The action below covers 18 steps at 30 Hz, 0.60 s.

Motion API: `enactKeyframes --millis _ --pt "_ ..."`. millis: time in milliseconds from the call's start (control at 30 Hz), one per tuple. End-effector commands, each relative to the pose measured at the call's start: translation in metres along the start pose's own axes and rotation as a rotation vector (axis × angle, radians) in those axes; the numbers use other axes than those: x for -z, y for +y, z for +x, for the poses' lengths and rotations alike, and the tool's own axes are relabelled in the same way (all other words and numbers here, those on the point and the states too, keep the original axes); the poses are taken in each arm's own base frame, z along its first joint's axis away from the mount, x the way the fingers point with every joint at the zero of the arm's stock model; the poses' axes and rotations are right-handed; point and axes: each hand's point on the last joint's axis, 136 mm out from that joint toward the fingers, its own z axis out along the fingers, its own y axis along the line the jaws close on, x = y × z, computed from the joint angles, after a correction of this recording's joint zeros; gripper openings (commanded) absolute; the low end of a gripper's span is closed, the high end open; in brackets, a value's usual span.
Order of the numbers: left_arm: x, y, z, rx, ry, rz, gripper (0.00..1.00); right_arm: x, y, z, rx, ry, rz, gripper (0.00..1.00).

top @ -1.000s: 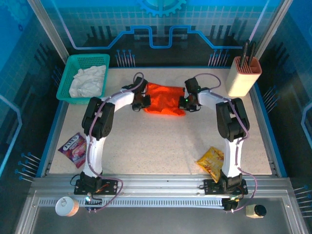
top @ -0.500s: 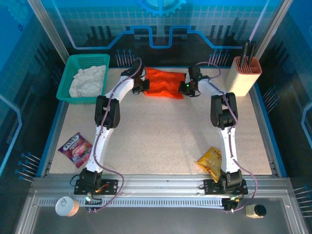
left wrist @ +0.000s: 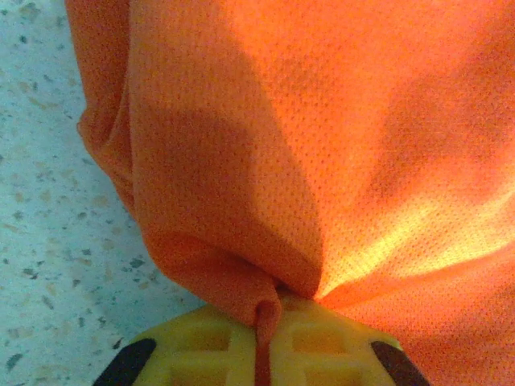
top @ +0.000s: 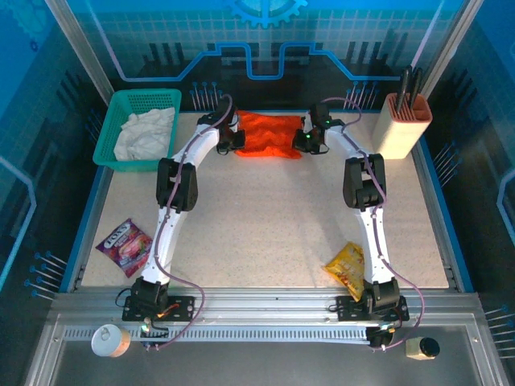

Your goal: Fold and stack the t-shirts

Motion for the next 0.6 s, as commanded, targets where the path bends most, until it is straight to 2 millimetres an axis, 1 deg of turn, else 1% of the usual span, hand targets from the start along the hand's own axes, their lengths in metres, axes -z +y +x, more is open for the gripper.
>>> enactKeyframes --millis 0,67,100,167,233,267,300,333,367,400,433,467,533,567 --pt "0.002 0.03 0.01 0.012 0.056 -0.067 0.2 0.004 -0.011 -0.009 0.002 -0.009 -0.025 0.08" --pt "0.014 0.027 0.003 0.014 0.037 -0.052 0.29 0.016 -0.002 -0.014 0.011 -0.019 -0.069 0.19" --pt "0.022 0.024 -0.002 0.009 0.023 -0.043 0.34 0.025 0.005 -0.018 0.024 -0.032 -0.085 0.3" --pt "0.042 0.011 -0.013 -0.01 -0.016 -0.01 0.44 0.047 0.016 -0.027 0.061 -0.064 -0.099 0.43" --pt "0.071 -0.001 -0.028 -0.031 -0.072 0.015 0.52 0.074 0.029 -0.034 0.104 -0.091 -0.1 0.49" --pt "0.09 -0.008 -0.036 -0.05 -0.103 0.022 0.63 0.091 0.036 -0.037 0.128 -0.11 -0.097 0.52" --pt "0.111 -0.015 -0.044 -0.072 -0.138 0.03 0.75 0.107 0.042 -0.038 0.15 -0.125 -0.091 0.55" --pt "0.13 -0.02 -0.051 -0.091 -0.17 0.032 0.84 0.129 0.051 -0.041 0.176 -0.154 -0.09 0.61" --pt "0.154 -0.027 -0.058 -0.113 -0.21 0.035 0.95 0.149 0.058 -0.041 0.198 -0.178 -0.087 0.68" --pt "0.176 -0.032 -0.063 -0.133 -0.248 0.037 0.99 0.168 0.065 -0.039 0.219 -0.204 -0.085 0.75" --pt "0.2 -0.037 -0.067 -0.15 -0.289 0.041 0.99 0.185 0.069 -0.036 0.236 -0.226 -0.082 0.95" --pt "0.224 -0.043 -0.069 -0.165 -0.334 0.047 0.99 0.205 0.074 -0.032 0.254 -0.257 -0.074 1.0" --pt "0.268 -0.052 -0.068 -0.196 -0.425 0.064 0.99 0.243 0.081 -0.019 0.29 -0.324 -0.06 1.0" --pt "0.289 -0.055 -0.063 -0.213 -0.475 0.075 0.99 0.259 0.082 -0.013 0.304 -0.358 -0.052 1.0"
